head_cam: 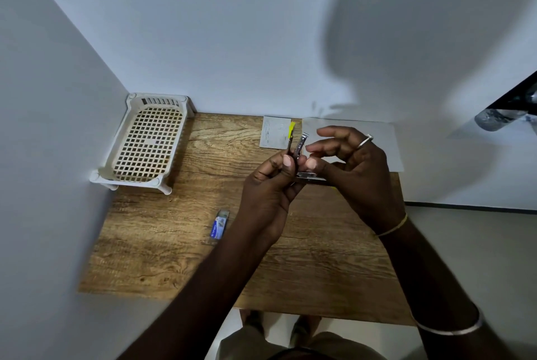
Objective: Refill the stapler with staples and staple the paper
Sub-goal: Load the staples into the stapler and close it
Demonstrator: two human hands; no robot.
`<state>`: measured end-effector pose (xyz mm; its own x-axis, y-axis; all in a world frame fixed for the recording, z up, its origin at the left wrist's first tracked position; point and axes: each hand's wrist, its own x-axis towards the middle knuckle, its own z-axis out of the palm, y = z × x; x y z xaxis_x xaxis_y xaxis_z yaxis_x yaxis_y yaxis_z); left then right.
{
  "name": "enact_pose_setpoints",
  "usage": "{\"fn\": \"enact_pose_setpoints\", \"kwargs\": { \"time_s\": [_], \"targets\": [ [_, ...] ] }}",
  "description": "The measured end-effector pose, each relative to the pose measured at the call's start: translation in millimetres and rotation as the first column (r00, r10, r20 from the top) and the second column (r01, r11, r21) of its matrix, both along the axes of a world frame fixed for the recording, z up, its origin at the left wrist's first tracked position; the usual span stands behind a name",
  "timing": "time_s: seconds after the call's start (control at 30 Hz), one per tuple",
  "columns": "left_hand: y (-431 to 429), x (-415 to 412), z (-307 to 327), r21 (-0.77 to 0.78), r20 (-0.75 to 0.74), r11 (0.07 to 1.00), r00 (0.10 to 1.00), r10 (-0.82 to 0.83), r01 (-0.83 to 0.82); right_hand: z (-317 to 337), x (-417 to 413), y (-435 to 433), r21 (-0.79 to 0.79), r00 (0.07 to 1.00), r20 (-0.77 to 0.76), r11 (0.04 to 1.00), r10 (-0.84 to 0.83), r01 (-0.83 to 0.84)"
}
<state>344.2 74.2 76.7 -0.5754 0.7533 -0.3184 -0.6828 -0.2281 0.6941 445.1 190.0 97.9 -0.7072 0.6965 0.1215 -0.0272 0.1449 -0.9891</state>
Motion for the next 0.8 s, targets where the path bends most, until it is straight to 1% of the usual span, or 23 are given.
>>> {"fn": "enact_pose_setpoints", "kwargs": {
  "time_s": [0.1, 0.17, 0.27, 0.37, 0.43, 0.53, 0.63, 0.8],
  "targets": [
    [1, -5, -1, 0.007, 0.08, 0.999, 0.996, 0.043, -0.044, -5, 9, 8, -0.007, 0.997, 0.048, 0.998, 0.067, -0.066],
    [2, -9, -2, 0.011, 0.151, 0.997, 0.986, 0.073, -0.076, -11, 14, 13, -0.073, 0.988, 0.071, 0.989, 0.135, -0.13],
    [2, -11, -2, 0.021, 0.221, 0.996, 0.972, 0.076, -0.083, -18, 13, 10, -0.16, 0.982, 0.028, 0.971, 0.187, -0.18],
    [2, -6, -1, 0.006, 0.228, 1.0, 0.974, 0.001, -0.003, -18, 5, 9, -0.103, 0.985, 0.002, 0.98, 0.17, -0.169],
    [2, -3, 0, -0.011, 0.245, 0.999, 0.969, -0.041, 0.045, -16, 3, 14, -0.087, 0.982, -0.018, 0.978, 0.189, -0.189],
    [-1, -3, -4, -0.011, 0.273, 0.995, 0.958, -0.089, 0.096, -12, 2, 17, -0.146, 0.965, -0.041, 0.954, 0.258, -0.261],
    [-4, -3, -4, -0.002, 0.252, 0.986, 0.954, -0.163, 0.169, -13, 3, 20, -0.203, 0.955, -0.068, 0.934, 0.287, -0.295],
    [-8, 0, -4, -0.002, 0.206, 0.977, 0.956, -0.21, 0.215, -15, 3, 19, -0.307, 0.937, -0.105, 0.886, 0.332, -0.348]
  ]
}}
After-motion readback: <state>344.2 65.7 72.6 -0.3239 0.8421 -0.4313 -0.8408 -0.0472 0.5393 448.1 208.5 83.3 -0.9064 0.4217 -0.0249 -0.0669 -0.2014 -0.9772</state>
